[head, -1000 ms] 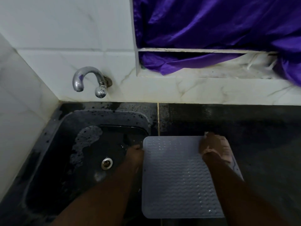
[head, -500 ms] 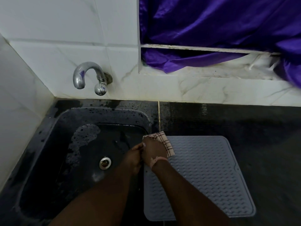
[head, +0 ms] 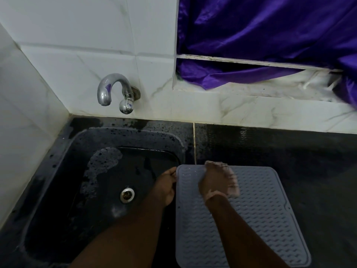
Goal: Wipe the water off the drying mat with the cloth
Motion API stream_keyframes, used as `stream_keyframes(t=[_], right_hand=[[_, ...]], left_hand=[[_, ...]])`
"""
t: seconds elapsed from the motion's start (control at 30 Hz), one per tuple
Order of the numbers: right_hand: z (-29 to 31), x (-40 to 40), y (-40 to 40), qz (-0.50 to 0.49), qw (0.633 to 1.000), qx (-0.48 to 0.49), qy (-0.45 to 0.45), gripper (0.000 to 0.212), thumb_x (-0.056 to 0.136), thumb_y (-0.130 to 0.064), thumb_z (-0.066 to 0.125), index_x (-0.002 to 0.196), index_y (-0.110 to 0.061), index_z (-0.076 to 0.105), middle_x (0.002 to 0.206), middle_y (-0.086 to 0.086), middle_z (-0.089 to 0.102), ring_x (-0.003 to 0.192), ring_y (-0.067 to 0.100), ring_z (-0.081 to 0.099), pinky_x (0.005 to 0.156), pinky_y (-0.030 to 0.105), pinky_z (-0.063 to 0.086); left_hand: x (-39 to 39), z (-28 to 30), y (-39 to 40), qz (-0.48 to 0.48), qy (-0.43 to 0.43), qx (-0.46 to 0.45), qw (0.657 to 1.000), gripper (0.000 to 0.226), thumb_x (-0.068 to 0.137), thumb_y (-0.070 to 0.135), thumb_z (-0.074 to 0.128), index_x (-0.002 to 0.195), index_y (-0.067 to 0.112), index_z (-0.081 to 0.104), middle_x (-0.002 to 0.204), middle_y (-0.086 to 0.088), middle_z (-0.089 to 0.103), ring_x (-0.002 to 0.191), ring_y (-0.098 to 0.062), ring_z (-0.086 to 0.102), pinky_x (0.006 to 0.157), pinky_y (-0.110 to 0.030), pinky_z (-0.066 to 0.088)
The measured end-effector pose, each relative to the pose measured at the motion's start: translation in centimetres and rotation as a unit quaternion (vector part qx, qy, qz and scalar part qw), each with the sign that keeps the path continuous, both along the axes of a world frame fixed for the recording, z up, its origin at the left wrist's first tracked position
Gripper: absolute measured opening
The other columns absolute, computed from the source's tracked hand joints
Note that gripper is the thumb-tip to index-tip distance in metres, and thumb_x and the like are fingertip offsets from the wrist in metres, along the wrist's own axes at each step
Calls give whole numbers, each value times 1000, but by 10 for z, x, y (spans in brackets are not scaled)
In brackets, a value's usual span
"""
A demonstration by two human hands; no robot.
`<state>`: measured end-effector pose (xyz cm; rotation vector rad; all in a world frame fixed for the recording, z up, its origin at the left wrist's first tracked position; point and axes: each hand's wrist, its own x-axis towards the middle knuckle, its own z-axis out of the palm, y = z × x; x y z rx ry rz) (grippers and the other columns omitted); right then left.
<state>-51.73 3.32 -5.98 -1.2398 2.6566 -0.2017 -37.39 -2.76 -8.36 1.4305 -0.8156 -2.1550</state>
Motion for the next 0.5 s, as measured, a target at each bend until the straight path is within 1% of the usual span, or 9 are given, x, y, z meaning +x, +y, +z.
stream_keyframes(t=[0.07,0.13,0.2,0.27,0.3,0.37,0.4,0.43,0.5], right_hand=[[-5,20,-9,32,999,-12,-27,46,98,-21,44,142,-10,47,141,11,52,133,27,47,116,38,30],[-5,37,-20,74,996,-22,-42,40,102,-21,42,139,-9,51,139,10,55,130,26,50,114,33,31],[-3,54,-23,133,989,-16,-56,33,98,-17,44,126,-13,61,127,7,64,116,23,59,102,31,42],[-2,66,-26,141,979,-37,-145,32,93,-15,50,120,-18,66,120,4,68,110,22,63,97,31,49],[5,67,-23,125,965,-62,-221,30,92,-15,53,118,-19,68,117,2,70,109,20,64,97,30,50],[23,50,-16,67,921,-141,-358,14,93,-20,61,101,-21,73,100,-4,73,99,14,67,86,23,52],[31,33,-9,43,907,-183,-377,10,93,-25,63,91,-22,72,92,-6,72,92,11,68,81,22,52],[42,12,2,8,906,-213,-367,10,94,-25,62,88,-24,71,90,-6,71,89,12,67,80,25,52],[59,-34,28,-73,906,-257,-328,13,96,-17,60,92,-24,71,94,-2,71,91,17,66,83,34,54]], left_hand=[[-3,-1,0,6,0,4,1000,29,104,3,42,113,10,69,103,-11,77,93,-25,71,75,-36,60],[-6,-4,-2,7,9,19,1000,33,106,3,37,123,6,65,119,-20,70,101,-29,66,90,-43,57],[-5,-10,-3,28,12,47,998,35,107,7,36,130,2,61,129,-24,64,113,-31,62,104,-46,50],[-1,-12,0,52,26,99,993,36,105,18,41,130,3,62,127,-21,67,120,-33,61,109,-46,46],[2,-14,0,54,36,102,993,36,105,19,43,130,2,62,125,-21,68,119,-33,62,110,-46,46],[5,-13,-1,47,38,70,996,31,105,10,42,128,3,62,115,-19,70,104,-32,66,100,-45,51],[6,-10,-1,38,31,47,998,29,105,6,42,126,4,62,112,-17,70,98,-31,65,93,-44,53],[5,-6,-1,25,24,34,999,27,104,5,43,124,6,62,111,-15,70,96,-30,65,87,-42,54],[0,2,2,-5,-10,14,1000,24,104,6,47,117,9,67,111,-14,73,95,-27,68,79,-37,57]])
